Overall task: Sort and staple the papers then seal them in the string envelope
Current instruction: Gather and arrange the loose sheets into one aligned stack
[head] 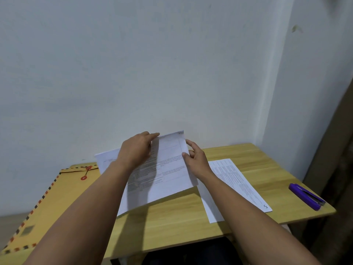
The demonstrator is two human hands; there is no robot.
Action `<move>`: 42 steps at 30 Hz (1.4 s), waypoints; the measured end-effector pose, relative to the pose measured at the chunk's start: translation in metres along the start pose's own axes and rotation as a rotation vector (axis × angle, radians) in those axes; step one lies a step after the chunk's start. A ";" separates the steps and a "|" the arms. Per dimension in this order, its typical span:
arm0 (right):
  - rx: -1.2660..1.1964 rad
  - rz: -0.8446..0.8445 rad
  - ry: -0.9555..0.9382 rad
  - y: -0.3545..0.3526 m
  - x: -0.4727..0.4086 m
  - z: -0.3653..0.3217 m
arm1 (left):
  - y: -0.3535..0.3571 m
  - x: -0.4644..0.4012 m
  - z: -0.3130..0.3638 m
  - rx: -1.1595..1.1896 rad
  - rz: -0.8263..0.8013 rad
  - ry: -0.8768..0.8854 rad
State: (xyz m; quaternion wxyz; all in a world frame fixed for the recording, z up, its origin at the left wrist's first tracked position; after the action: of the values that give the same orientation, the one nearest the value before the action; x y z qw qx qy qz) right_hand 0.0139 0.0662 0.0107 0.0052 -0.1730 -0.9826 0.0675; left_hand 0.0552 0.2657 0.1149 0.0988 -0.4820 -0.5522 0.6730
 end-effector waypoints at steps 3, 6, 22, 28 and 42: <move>-0.047 0.000 -0.039 0.004 0.006 -0.005 | -0.002 0.004 -0.004 -0.007 0.009 -0.018; -0.116 -0.029 -0.004 0.012 0.010 -0.003 | -0.002 0.010 -0.005 0.006 0.009 -0.025; 0.494 0.005 0.205 -0.057 0.011 0.027 | 0.024 0.019 0.006 0.122 -0.018 0.022; 1.101 0.112 0.692 -0.169 0.043 0.063 | 0.028 0.016 0.023 0.176 0.046 0.063; 1.323 -0.078 0.883 -0.194 0.028 0.109 | 0.032 -0.003 0.034 0.256 0.040 0.092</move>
State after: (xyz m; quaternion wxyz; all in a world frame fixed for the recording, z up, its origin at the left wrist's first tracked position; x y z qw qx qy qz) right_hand -0.0820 -0.1191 -0.0717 0.4981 -0.1102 -0.6511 0.5619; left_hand 0.0443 0.2298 0.0870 0.1713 -0.5066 -0.4469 0.7171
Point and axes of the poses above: each hand's wrist, its own x-axis away from the middle knuckle, its own y-axis out of the palm, z = x × y, the point moved 9 cm from there along -x, towards the middle knuckle, and after that the axes turned 14 degrees about y, right-handed, at the moved point
